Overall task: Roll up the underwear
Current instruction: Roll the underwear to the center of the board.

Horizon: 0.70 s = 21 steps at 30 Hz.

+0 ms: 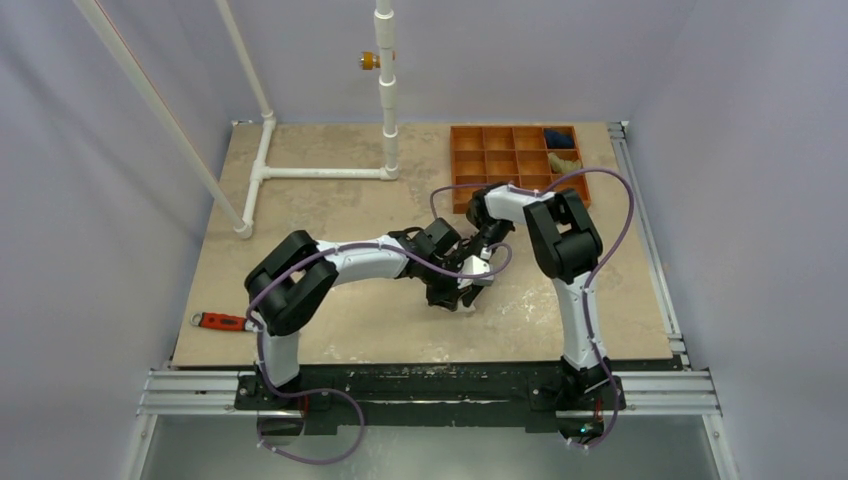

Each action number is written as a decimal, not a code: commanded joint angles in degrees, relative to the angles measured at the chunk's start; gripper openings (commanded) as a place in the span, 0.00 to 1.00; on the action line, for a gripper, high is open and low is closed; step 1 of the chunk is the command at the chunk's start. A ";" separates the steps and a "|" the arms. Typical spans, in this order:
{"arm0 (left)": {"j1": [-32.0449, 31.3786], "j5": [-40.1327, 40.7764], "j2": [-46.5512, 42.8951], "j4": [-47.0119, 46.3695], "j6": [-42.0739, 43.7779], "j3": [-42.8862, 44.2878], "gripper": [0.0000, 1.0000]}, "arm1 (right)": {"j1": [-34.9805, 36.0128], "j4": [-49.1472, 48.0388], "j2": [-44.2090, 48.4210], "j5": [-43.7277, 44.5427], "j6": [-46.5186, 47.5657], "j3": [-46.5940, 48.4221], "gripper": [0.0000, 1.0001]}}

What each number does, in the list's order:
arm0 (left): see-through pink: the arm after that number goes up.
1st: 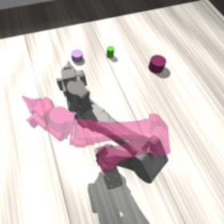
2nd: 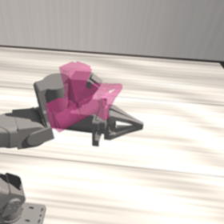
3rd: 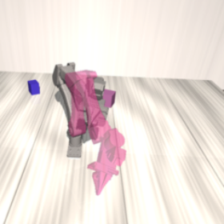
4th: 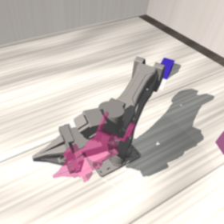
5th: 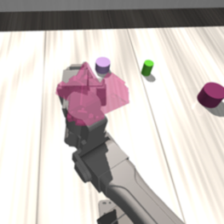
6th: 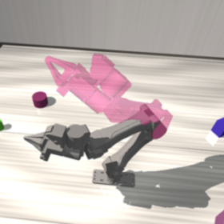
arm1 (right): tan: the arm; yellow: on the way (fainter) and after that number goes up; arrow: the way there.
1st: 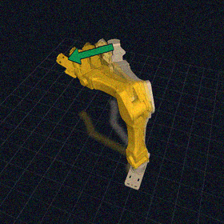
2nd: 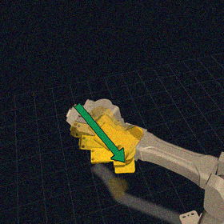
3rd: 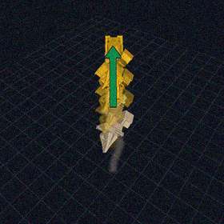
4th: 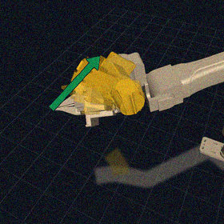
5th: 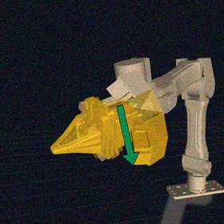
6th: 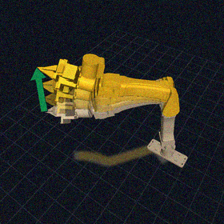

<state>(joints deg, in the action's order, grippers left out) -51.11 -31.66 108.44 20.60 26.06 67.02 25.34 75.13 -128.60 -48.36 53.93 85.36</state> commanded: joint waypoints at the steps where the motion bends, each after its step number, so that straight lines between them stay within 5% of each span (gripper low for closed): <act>1: 0.22 -2.53 2.34 5.72 0.22 0.11 0.00 | -1.85 -5.68 1.62 1.79 -0.09 -0.19 0.26; 21: 0.72 -1.88 5.13 9.18 0.11 2.80 0.00 | -14.49 -0.34 7.72 -2.57 5.25 -1.93 0.30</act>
<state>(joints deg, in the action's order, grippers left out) -50.63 -32.93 110.21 23.70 26.11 69.60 14.72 74.30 -125.80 -50.09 56.05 84.25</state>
